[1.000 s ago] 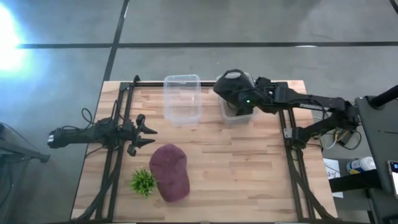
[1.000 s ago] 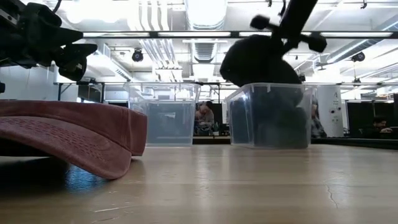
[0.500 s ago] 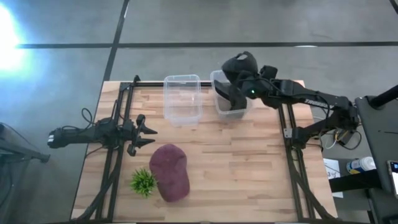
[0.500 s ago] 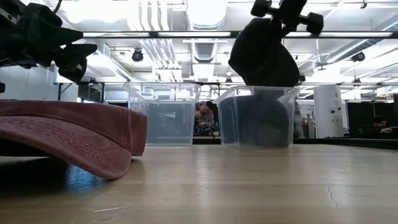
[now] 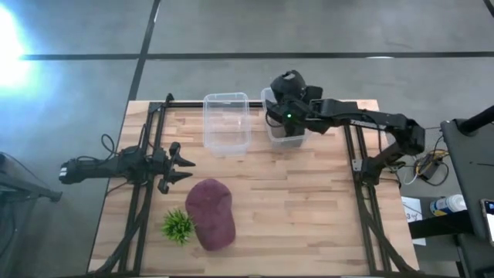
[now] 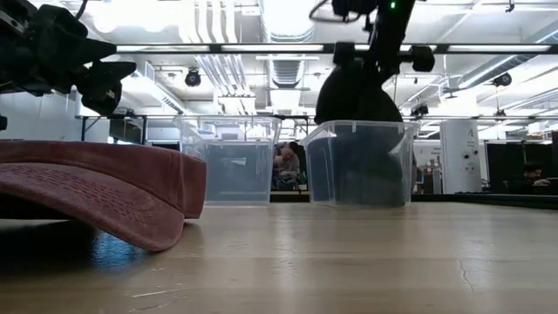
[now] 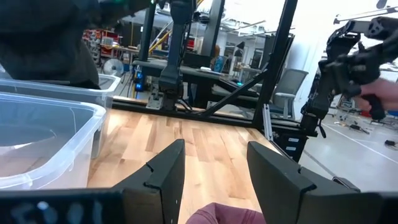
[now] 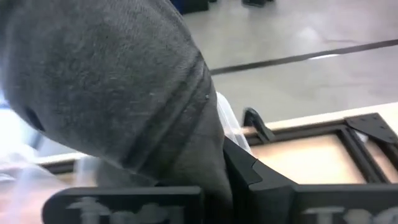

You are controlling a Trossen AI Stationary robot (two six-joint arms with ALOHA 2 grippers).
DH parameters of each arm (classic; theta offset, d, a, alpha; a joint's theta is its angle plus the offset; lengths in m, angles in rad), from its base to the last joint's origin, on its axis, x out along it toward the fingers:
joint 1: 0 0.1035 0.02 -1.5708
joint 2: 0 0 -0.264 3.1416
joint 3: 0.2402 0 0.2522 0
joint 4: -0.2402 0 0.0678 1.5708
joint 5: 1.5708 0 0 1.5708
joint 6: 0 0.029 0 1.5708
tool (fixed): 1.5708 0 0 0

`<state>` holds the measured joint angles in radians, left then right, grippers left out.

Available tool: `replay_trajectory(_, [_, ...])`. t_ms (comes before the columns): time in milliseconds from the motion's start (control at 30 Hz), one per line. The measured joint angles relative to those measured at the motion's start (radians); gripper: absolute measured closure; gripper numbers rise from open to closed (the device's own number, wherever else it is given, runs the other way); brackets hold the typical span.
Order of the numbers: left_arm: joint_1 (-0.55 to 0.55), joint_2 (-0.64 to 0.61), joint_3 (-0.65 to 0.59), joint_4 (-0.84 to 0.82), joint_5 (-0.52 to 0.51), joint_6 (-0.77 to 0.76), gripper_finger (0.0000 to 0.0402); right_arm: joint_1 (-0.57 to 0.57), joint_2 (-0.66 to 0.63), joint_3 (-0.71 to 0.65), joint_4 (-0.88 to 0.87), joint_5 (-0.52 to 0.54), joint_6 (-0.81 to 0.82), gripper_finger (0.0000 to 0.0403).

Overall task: Pick & Place hat
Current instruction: Put the black cap into the right transparent bin

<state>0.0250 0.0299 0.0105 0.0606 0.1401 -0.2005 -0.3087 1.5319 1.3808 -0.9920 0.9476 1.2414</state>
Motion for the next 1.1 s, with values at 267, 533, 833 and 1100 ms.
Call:
replay_trajectory(267, [0.0, 0.0, 0.0, 0.0, 0.0, -0.016, 0.0234, 0.0, 0.089, -0.003, -0.225, -0.112, 0.137, 0.039])
replay_trajectory(533, [0.0, 0.0, 0.0, 0.0, 0.0, -0.017, 0.0234, 0.013, 0.12, 0.009, -0.185, -0.245, -0.043, 0.039])
replay_trajectory(833, [0.0, 0.0, 0.0, -0.001, 0.0, -0.002, 0.0234, 0.045, 0.074, 0.171, -0.172, -0.191, -0.324, 0.039])
replay_trajectory(1100, [0.0, 0.0, 0.0, 0.0, 0.0, 0.004, 0.0234, 0.041, 0.122, 0.233, -0.181, -0.251, -0.362, 0.039])
